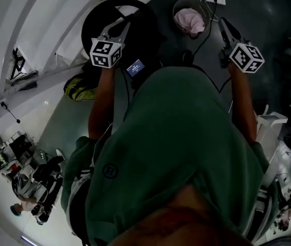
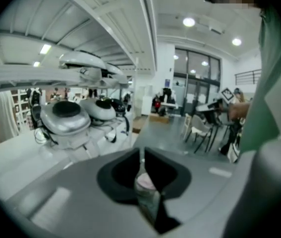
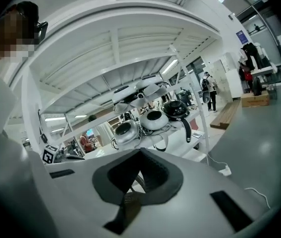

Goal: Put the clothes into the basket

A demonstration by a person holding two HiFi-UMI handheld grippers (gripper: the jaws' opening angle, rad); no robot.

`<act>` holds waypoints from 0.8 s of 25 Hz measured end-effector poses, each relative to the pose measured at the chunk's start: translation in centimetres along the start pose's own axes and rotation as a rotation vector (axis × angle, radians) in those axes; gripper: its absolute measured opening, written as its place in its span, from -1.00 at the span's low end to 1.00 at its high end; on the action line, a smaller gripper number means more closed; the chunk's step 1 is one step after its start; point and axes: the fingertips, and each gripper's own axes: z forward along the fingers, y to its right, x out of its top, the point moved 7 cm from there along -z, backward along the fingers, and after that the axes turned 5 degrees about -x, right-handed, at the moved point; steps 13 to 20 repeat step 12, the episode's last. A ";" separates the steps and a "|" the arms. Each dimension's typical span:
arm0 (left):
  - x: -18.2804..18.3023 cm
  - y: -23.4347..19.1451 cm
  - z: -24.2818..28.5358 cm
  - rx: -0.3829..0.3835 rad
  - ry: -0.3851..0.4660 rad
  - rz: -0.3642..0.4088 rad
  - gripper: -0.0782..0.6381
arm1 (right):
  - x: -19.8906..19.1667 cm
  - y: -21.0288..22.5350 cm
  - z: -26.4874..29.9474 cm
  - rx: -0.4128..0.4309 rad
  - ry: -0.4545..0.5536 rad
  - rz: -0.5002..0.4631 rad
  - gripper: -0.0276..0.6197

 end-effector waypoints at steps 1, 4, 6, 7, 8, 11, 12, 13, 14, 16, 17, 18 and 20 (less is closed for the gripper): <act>-0.5 0.0 -0.4 -0.005 0.000 -0.009 -0.69 | -0.3 -0.1 -0.7 -0.017 -0.002 0.005 -0.90; -1.3 -0.2 -1.2 -0.020 0.004 -0.024 -0.69 | -1.0 -0.5 -2.6 -0.063 0.003 0.000 -0.90; -1.7 -0.6 -1.6 -0.033 0.003 -0.029 -0.69 | -1.8 -0.8 -3.6 -0.094 -0.009 -0.004 -0.90; -1.9 -0.8 -1.8 -0.039 0.001 -0.031 -0.69 | -2.4 -0.9 -3.9 -0.108 -0.022 -0.003 -0.90; -2.2 -0.8 -2.2 -0.043 -0.001 -0.034 -0.69 | -3.1 -1.1 -4.2 -0.119 -0.039 -0.001 -0.90; -3.1 -0.8 -3.3 -0.050 -0.002 -0.050 -0.69 | -4.9 -1.7 -5.0 -0.140 -0.093 -0.001 -0.90; -3.4 -0.7 -3.6 -0.052 -0.002 -0.056 -0.69 | -5.5 -2.0 -5.3 -0.145 -0.111 -0.002 -0.90; -3.4 -0.7 -3.6 -0.052 -0.002 -0.056 -0.69 | -5.5 -2.0 -5.3 -0.145 -0.111 -0.002 -0.90; -3.4 -0.7 -3.6 -0.052 -0.002 -0.056 -0.69 | -5.5 -2.0 -5.3 -0.145 -0.111 -0.002 -0.90; -3.4 -0.7 -3.6 -0.052 -0.002 -0.056 -0.69 | -5.5 -2.0 -5.3 -0.145 -0.111 -0.002 -0.90; -3.4 -0.7 -3.6 -0.052 -0.002 -0.056 -0.69 | -5.5 -2.0 -5.3 -0.145 -0.111 -0.002 -0.90; -3.4 -0.7 -3.6 -0.052 -0.002 -0.056 -0.69 | -5.5 -2.0 -5.3 -0.145 -0.111 -0.002 -0.90; -3.4 -0.7 -3.6 -0.052 -0.002 -0.056 -0.69 | -5.5 -2.0 -5.3 -0.145 -0.111 -0.002 -0.90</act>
